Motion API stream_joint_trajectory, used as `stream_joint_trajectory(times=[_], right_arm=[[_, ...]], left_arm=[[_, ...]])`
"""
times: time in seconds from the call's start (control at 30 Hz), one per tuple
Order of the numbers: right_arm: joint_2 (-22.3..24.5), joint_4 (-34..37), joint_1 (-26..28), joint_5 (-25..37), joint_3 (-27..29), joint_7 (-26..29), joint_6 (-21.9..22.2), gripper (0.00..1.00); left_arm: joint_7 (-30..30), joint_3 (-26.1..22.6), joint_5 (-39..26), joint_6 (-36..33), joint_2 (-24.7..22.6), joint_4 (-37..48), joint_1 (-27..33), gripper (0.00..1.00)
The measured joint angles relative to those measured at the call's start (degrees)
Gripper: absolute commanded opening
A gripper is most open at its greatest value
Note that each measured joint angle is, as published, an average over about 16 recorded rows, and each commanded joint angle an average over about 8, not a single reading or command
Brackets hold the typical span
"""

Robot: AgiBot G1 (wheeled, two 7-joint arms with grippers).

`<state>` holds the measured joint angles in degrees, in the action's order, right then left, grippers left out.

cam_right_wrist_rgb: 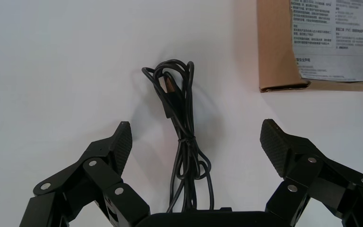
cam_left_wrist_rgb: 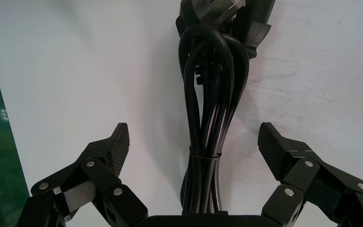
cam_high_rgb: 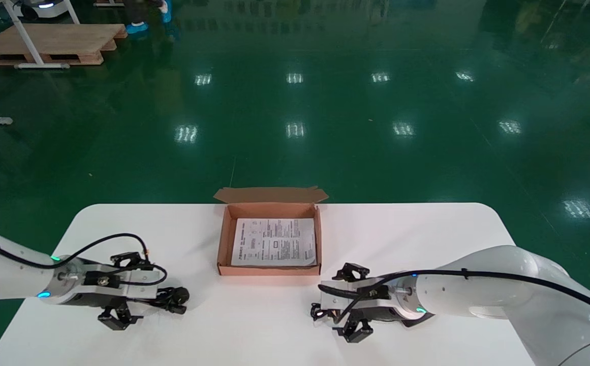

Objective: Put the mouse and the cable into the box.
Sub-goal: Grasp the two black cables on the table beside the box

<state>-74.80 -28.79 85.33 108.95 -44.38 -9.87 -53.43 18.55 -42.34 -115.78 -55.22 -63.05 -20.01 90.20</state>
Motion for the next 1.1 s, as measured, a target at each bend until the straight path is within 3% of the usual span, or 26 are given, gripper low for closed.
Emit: stream_joint_trajectory(times=[0.03,0.07,1.1], right_arm=[[0.0,0.1,0.0,0.0,0.0,0.0,0.0,0.04],[0.0,0.1,0.0,0.0,0.0,0.0,0.0,0.00],[0.4,-1.3,-0.3,-0.2,0.1,0.2,-0.3,0.00]], left_arm=[[0.0,0.0,0.0,0.0,0.0,0.0,0.0,0.00],[0.0,0.0,0.0,0.0,0.0,0.0,0.0,0.00],[-0.1,0.0,0.0,0.0,0.1,-0.2,0.0,0.00]])
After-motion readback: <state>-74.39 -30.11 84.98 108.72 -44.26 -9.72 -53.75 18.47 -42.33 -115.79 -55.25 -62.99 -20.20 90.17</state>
